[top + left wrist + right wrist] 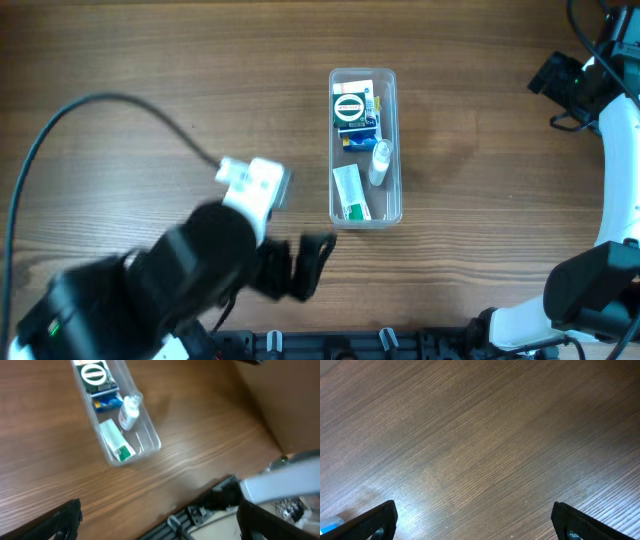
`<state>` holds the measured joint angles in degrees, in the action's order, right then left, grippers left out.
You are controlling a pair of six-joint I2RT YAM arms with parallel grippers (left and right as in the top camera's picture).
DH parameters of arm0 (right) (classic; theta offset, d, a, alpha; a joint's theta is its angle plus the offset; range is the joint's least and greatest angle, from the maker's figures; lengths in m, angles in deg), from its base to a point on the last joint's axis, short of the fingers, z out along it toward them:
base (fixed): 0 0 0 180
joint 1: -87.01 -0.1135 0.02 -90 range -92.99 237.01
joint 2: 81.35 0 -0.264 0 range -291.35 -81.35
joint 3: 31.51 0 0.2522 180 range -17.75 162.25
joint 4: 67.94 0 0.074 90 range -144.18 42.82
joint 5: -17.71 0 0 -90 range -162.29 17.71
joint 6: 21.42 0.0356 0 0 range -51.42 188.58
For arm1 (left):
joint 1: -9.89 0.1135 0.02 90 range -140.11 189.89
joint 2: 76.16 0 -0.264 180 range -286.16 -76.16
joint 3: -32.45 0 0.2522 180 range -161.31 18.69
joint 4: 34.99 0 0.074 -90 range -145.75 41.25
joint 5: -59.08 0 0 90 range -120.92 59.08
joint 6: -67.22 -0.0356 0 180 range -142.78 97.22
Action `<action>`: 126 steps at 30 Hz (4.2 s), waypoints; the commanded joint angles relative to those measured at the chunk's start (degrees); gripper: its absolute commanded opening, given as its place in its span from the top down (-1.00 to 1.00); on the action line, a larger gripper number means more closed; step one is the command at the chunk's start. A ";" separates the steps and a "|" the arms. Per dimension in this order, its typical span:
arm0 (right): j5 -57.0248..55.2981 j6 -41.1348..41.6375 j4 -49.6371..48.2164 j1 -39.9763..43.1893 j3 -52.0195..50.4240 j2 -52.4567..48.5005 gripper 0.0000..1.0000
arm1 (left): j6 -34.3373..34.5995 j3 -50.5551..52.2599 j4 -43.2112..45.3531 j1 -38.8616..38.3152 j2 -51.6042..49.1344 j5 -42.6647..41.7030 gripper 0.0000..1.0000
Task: Pack container
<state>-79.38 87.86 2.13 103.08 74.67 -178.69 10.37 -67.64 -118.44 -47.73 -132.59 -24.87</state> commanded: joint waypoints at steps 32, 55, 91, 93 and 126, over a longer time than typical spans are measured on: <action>0.28 0.28 -0.17 0.02 -0.26 -0.70 -0.99 | -34.03 25.38 22.08 -4.15 -3.43 -11.61 -1.00; 0.28 0.31 -0.20 0.02 -0.26 -0.70 -0.99 | -34.49 70.36 50.07 45.22 42.16 -36.41 -0.99; 0.28 0.26 -0.17 0.02 -0.26 -0.70 -1.00 | -38.71 86.01 74.51 55.67 56.30 -25.62 -0.99; 0.28 0.28 -0.17 0.02 -0.26 -0.70 -0.99 | -38.66 86.01 70.49 55.67 56.30 -25.66 -0.99; 0.31 0.28 -0.20 0.02 -0.26 -0.72 -1.00 | -38.51 86.01 67.04 55.67 56.26 -25.68 -0.99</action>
<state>-79.38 87.86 2.00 103.08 74.62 -178.75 -27.69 18.15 -51.18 7.46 -76.94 -51.30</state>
